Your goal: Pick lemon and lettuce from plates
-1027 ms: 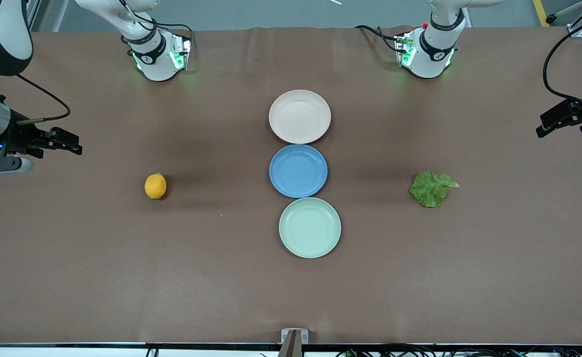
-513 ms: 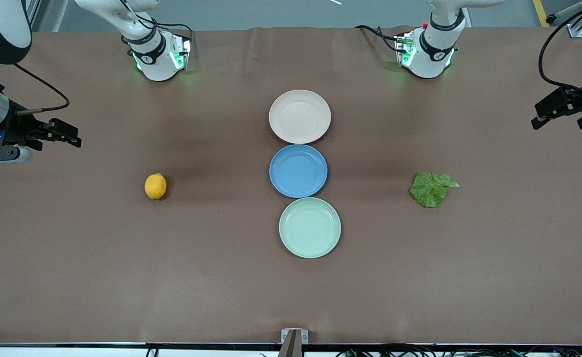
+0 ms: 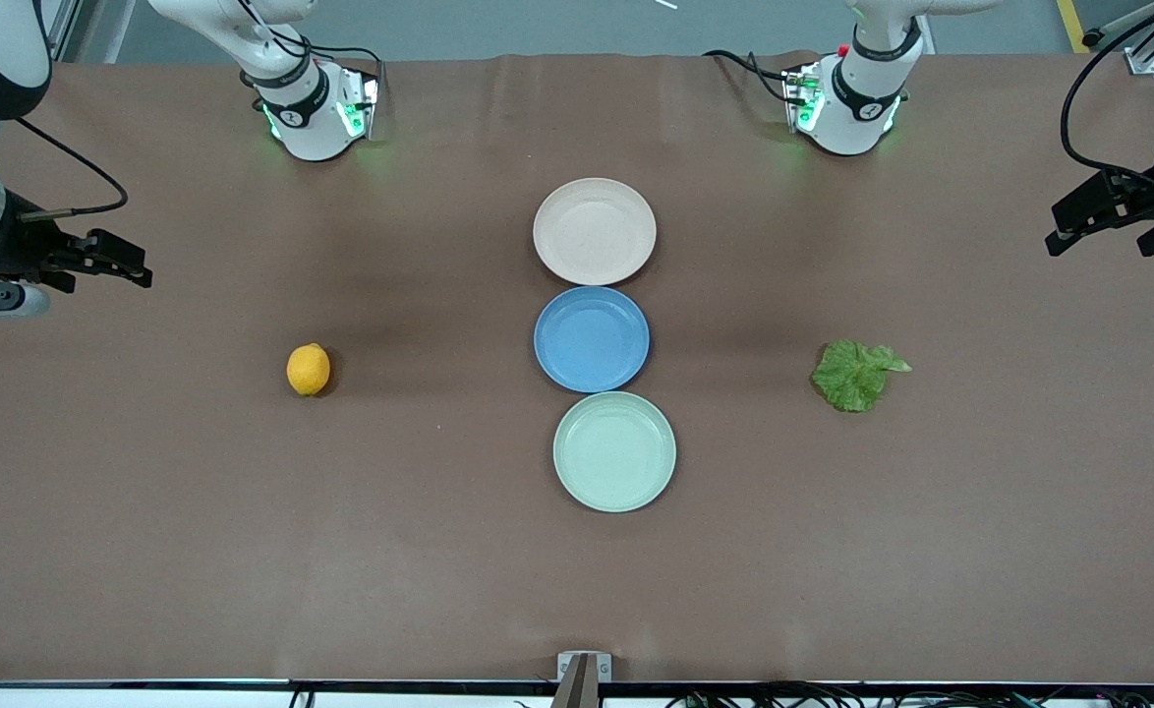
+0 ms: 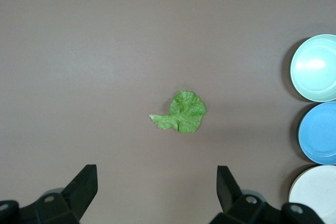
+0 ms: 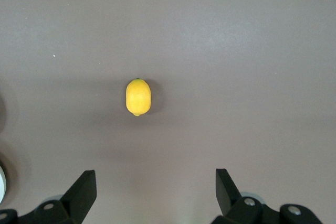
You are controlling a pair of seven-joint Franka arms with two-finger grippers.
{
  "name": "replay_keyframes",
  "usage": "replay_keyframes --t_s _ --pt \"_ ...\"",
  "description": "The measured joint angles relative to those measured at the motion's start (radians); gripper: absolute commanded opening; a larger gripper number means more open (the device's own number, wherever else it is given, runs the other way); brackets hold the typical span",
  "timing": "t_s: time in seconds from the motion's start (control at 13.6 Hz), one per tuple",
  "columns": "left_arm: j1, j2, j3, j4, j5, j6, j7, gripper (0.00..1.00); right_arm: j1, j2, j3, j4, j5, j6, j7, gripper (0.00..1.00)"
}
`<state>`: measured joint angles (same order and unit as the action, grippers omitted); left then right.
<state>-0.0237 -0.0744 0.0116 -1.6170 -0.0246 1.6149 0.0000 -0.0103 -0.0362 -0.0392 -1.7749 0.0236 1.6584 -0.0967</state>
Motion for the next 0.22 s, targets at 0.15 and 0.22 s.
replay_keyframes --t_s 0.15,0.22 --pt "0.0 0.0 0.0 0.0 0.0 0.0 0.0 1.0 0.0 -0.012 0.0 -0.004 0.0 -0.003 0.0 1.0" --pt "0.0 0.0 0.0 0.0 0.0 0.0 0.0 1.0 0.0 -0.021 0.0 -0.009 0.0 -0.004 0.0 1.0"
